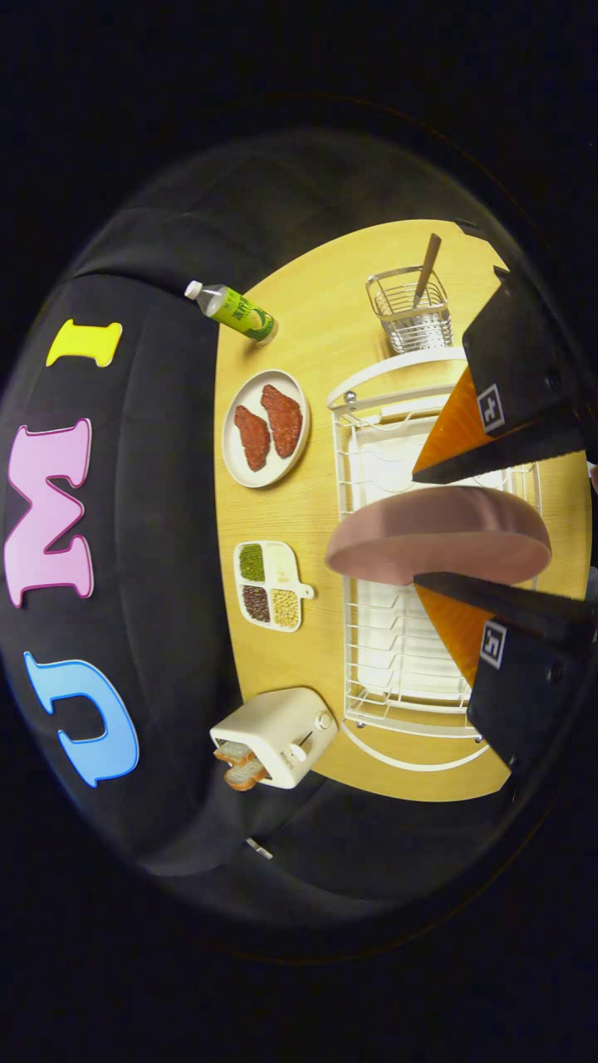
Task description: Take the plate from the dish rack, then take the spoon from the basket and place it into the plate.
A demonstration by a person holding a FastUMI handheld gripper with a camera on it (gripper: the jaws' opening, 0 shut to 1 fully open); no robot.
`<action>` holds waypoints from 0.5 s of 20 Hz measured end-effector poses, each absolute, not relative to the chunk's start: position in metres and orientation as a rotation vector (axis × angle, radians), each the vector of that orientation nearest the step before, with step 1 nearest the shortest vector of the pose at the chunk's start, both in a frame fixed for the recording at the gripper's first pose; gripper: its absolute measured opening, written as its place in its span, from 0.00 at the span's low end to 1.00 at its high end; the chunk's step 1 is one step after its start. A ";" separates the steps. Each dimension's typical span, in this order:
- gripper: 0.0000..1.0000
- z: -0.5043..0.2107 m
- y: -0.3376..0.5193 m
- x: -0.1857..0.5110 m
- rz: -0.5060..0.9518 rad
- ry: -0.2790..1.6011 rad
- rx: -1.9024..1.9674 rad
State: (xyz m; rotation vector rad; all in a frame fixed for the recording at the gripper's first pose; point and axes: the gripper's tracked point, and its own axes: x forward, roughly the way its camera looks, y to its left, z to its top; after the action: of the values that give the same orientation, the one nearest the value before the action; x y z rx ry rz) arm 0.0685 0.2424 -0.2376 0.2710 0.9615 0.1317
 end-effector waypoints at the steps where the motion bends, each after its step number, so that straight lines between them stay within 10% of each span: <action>1: 0.55 -0.239 0.242 0.067 0.115 0.966 0.269; 5: 0.29 -0.247 0.225 0.066 0.021 0.974 0.159; 10: 0.27 -0.221 0.221 0.082 0.030 0.886 0.000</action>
State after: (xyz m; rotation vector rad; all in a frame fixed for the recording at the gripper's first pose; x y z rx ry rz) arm 0.0817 0.2212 -0.2205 -0.0003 0.8857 0.0304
